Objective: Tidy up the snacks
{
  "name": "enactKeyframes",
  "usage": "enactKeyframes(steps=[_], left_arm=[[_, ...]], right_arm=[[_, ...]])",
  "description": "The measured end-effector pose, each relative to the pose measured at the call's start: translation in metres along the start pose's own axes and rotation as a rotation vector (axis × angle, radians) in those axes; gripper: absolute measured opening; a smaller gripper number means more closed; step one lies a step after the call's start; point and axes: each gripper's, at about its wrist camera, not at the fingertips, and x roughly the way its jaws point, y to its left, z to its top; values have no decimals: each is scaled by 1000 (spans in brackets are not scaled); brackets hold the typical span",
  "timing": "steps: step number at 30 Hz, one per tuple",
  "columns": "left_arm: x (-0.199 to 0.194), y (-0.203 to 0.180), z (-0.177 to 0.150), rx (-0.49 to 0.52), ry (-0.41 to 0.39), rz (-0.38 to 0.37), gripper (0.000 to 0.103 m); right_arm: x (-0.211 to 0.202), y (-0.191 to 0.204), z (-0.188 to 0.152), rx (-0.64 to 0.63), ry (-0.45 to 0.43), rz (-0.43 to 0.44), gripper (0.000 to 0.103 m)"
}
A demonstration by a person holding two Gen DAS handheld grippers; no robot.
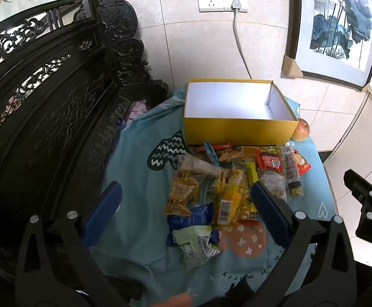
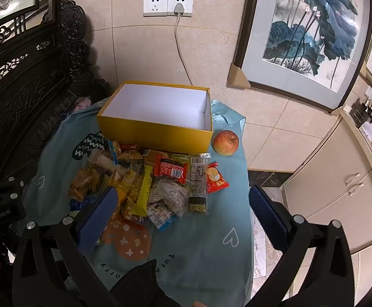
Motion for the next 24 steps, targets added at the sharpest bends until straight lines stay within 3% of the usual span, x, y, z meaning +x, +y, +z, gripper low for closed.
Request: enactKeyframes(steps=[24], left_arm=[[-2, -1, -1, 0, -5, 3, 101]], right_arm=[[-3, 0, 0, -1, -1, 0, 102]])
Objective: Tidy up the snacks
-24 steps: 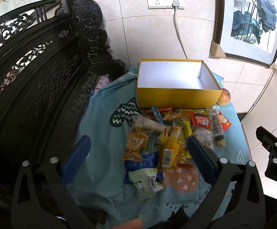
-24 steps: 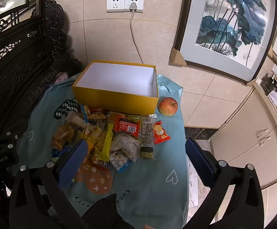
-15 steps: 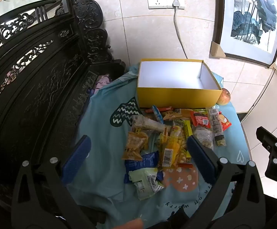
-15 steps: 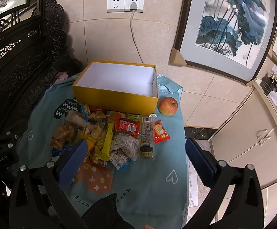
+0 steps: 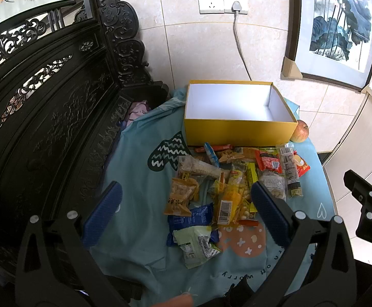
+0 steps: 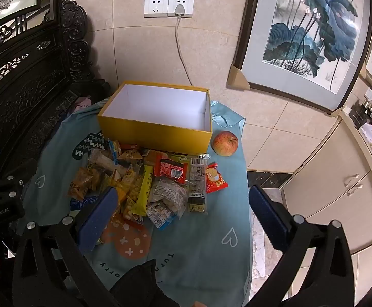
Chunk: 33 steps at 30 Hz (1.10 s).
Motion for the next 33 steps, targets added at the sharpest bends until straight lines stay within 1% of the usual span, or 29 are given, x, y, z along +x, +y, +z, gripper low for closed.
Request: enactKeyframes(steps=[17, 21, 33], left_arm=[[-1, 2, -1, -2, 3, -3, 101], [4, 2, -1, -5, 8, -4, 101], [7, 0, -1, 1, 12, -7, 101]], right_arm=[[2, 2, 1, -3, 1, -2, 102], [1, 1, 5, -3, 0, -4, 102], [3, -1, 2, 2, 7, -7, 102]])
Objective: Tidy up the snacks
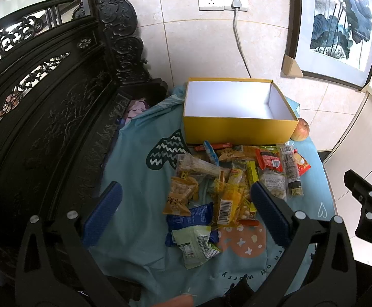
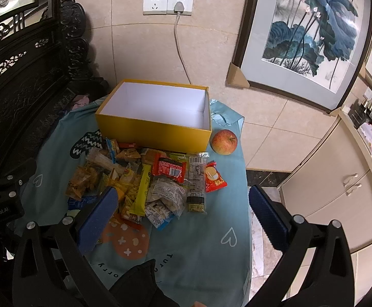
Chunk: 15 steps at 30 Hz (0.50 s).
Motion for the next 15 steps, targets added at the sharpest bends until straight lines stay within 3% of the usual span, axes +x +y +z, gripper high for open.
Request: enactKeyframes(steps=[15], left_arm=[[1, -1, -2, 0, 2, -1, 101]], right_arm=[[2, 2, -2, -3, 3, -1, 102]])
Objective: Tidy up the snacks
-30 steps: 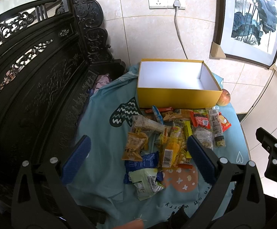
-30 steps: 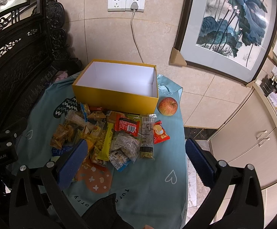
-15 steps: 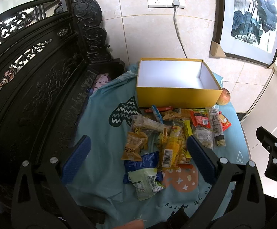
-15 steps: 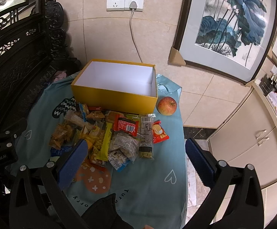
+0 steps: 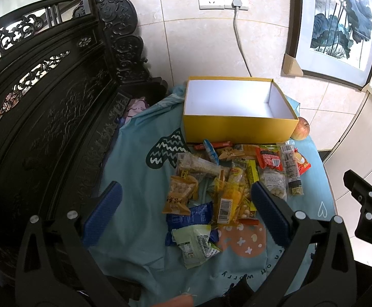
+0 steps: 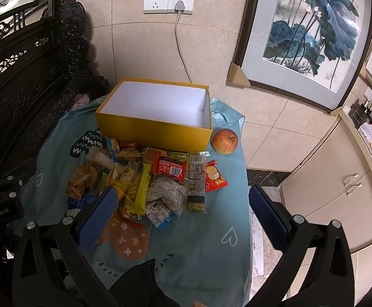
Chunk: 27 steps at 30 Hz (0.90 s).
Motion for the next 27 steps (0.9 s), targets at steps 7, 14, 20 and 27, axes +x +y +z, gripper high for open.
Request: enactKeyframes(steps=[7, 14, 20, 27], left_arm=[[27, 14, -6, -35, 55, 22, 101], [105, 46, -52, -79, 212, 76, 101], [142, 36, -100, 48, 270, 20, 101], [169, 12, -130, 105, 337, -61, 101]], right_arm=[[23, -1, -7, 14, 62, 13, 102], [100, -12, -56, 78, 268, 115, 102], [139, -1, -92, 53, 342, 159, 102], [147, 2, -96, 29, 364, 153, 99]])
